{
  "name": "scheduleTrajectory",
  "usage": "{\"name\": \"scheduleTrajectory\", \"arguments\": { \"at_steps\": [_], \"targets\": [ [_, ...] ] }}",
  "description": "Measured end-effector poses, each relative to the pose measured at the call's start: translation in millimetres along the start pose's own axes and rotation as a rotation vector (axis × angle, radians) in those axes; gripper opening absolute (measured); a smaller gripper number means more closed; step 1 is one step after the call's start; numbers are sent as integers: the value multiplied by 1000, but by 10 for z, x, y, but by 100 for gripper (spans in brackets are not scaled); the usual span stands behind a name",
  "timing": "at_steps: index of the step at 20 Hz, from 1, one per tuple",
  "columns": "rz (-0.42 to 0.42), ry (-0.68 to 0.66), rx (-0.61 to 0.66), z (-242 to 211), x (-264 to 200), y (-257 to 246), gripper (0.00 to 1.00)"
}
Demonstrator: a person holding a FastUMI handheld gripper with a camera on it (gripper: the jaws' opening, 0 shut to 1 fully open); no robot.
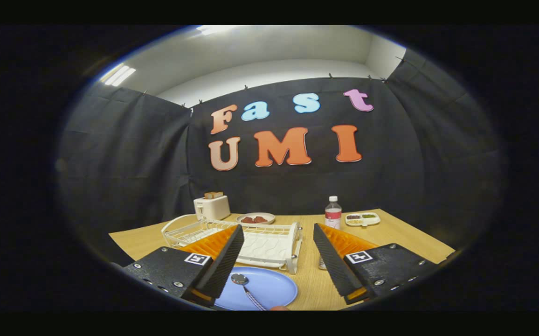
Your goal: Take the plate from the dish rack, then take the spoon from the basket and place it into the plate.
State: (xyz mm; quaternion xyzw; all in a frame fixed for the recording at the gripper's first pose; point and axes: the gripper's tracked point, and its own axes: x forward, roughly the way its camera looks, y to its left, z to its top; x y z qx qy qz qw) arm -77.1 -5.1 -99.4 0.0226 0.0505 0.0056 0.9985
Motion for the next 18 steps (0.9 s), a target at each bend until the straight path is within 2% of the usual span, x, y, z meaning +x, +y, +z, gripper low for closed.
{"name": "scheduleTrajectory", "arguments": {
  "at_steps": [10,18],
  "targets": [
    [-96,-85,-110,618,-2,30,93],
    [-75,-114,-129,796,-3,243,95]
  ]
}}
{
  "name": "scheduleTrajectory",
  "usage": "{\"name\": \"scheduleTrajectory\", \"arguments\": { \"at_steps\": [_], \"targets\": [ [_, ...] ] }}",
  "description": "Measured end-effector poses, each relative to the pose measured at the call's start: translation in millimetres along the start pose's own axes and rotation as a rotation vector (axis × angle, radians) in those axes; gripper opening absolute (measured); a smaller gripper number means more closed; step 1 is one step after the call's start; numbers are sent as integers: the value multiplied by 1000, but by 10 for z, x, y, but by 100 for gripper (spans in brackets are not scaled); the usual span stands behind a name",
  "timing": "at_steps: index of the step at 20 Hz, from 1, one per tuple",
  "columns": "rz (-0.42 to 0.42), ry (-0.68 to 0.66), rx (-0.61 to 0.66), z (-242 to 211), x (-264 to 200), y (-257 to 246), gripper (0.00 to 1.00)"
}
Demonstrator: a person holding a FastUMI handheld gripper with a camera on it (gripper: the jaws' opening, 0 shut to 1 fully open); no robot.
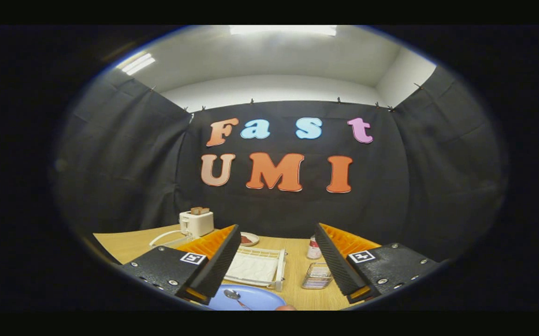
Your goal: Take the plate from the dish rack, then take the spoon from the basket and place it into the plate.
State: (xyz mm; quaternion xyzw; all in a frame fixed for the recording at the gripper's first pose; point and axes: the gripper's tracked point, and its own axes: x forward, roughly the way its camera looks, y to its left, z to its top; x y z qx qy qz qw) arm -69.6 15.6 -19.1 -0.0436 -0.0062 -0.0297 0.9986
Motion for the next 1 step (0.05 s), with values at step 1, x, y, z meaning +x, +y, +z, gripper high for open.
{"name": "scheduleTrajectory", "arguments": {
  "at_steps": [1],
  "targets": [
    [-2,1,1,4,-2,1,95]
  ]
}}
